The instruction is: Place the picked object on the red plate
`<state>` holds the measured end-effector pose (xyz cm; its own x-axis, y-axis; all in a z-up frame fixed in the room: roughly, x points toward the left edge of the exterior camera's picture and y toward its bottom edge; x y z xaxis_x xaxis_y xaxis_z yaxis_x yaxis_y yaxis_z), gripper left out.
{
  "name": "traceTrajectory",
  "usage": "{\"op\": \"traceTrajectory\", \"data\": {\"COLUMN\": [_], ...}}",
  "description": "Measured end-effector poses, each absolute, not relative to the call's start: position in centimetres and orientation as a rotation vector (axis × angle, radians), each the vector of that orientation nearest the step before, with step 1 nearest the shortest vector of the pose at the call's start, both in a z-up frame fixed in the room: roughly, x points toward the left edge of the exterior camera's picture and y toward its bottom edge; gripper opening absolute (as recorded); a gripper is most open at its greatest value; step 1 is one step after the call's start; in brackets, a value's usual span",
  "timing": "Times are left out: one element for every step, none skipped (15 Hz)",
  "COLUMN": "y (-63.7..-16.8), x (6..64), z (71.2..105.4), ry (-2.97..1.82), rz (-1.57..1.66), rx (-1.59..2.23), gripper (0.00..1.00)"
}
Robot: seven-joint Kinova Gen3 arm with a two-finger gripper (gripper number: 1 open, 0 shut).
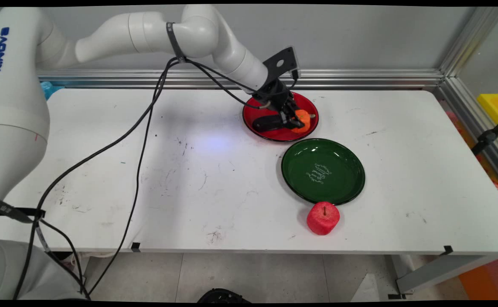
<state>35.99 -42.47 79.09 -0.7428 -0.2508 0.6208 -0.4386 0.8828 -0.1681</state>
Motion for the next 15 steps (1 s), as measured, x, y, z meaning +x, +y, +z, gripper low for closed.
{"op": "traceTrajectory", "data": {"y": [-42.7, -42.8, -42.9, -43.0, -43.1, -43.1, -43.2, -43.2, -43.2, -43.2, -43.2, -43.2, -43.2, -43.1, -43.1], "x": [36.3, 36.6, 36.9, 37.2, 37.4, 37.5, 37.7, 37.8, 37.9, 37.9, 38.0, 38.1, 38.2, 38.2, 38.3], "z": [78.8, 78.6, 78.3, 78.0, 77.8, 77.6, 77.3, 77.2, 77.0, 76.8, 76.6, 76.5, 76.4, 76.3, 76.3], "ry": [-2.439, -2.441, -2.443, -2.445, -2.445, -2.445, -2.445, -2.445, -2.444, -2.444, -2.443, -2.443, -2.443, -2.443, -2.443], "rz": [0.404, 0.401, 0.397, 0.393, 0.389, 0.385, 0.38, 0.376, 0.371, 0.366, 0.362, 0.36, 0.356, 0.354, 0.351], "rx": [0.496, 0.497, 0.499, 0.501, 0.503, 0.507, 0.511, 0.514, 0.519, 0.523, 0.529, 0.532, 0.536, 0.541, 0.545], "gripper": [0.0, 0.0, 0.0, 0.0, 0.0, 0.0, 0.0, 0.0, 0.0, 0.0, 0.0, 0.0, 0.0, 0.0, 0.0]}}
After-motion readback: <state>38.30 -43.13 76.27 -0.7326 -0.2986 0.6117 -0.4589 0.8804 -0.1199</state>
